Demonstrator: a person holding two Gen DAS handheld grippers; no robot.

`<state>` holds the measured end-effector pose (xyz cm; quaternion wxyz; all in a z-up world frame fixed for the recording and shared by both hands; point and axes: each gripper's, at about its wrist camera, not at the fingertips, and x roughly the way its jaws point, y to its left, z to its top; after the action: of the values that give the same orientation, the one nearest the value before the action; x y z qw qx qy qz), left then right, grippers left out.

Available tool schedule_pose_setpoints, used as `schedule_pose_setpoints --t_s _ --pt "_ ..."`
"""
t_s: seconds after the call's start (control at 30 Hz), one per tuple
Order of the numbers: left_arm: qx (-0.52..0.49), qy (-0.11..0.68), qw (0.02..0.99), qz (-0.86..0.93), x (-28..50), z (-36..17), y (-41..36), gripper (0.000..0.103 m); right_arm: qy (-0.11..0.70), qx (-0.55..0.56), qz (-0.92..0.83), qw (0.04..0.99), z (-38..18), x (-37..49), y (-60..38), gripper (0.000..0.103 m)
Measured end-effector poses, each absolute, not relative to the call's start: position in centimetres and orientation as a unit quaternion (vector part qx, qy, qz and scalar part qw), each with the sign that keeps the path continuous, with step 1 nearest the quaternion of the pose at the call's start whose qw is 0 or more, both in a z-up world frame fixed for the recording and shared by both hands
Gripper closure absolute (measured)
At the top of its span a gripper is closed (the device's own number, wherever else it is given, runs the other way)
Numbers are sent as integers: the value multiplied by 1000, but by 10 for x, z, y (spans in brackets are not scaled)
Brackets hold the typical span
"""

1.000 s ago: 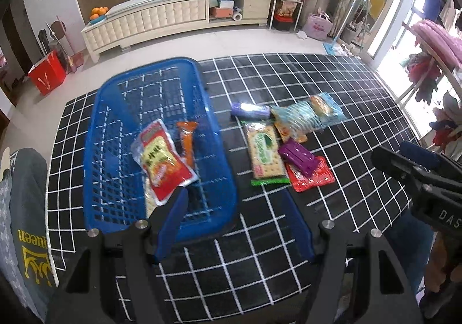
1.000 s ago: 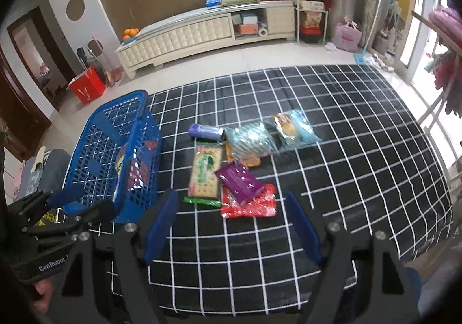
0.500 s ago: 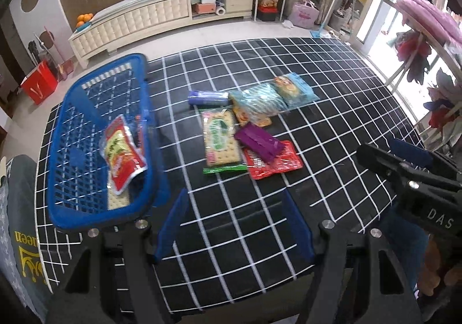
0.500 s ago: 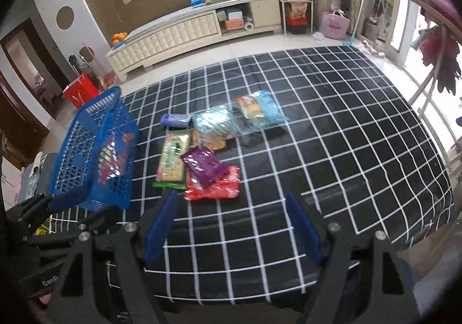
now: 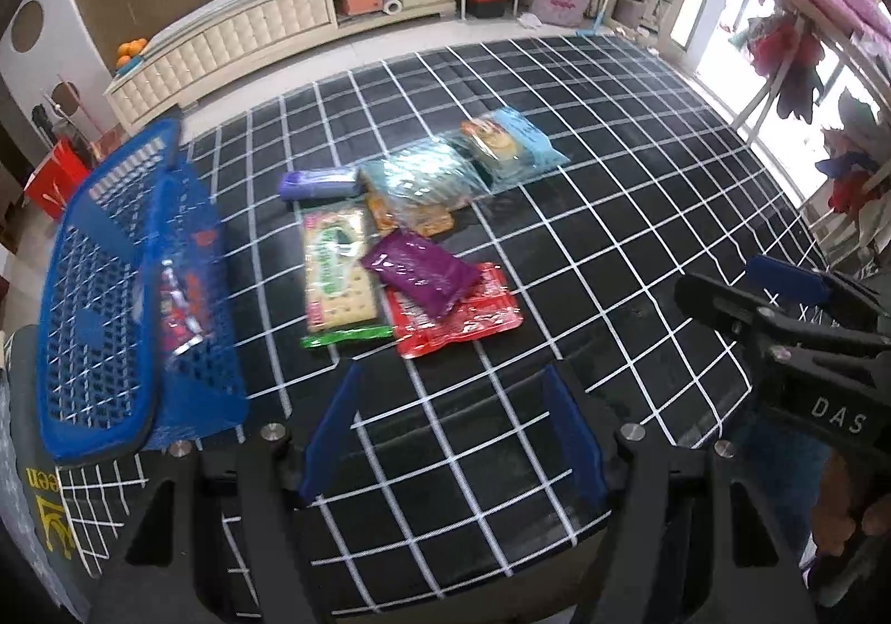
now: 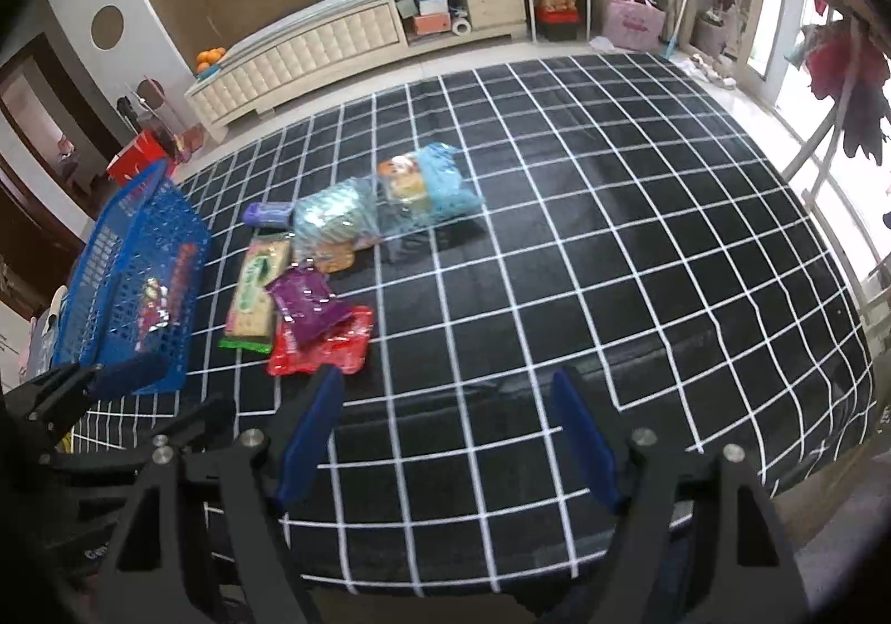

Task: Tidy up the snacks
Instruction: 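Grasp the purple pack with the left gripper while the right grasps the light-blue cartoon bag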

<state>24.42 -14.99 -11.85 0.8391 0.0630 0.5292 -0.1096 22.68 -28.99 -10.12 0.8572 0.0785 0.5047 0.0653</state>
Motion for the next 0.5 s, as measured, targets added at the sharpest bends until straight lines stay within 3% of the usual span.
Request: schedule_pose_setpoints --t_s 0.17,0.5 --pt "52 563 818 -101 273 -152 -165 38 529 80 61 843 -125 242 -298 23" --pt "-74 613 787 -5 350 -206 -139 38 543 59 66 835 -143 279 -298 23"
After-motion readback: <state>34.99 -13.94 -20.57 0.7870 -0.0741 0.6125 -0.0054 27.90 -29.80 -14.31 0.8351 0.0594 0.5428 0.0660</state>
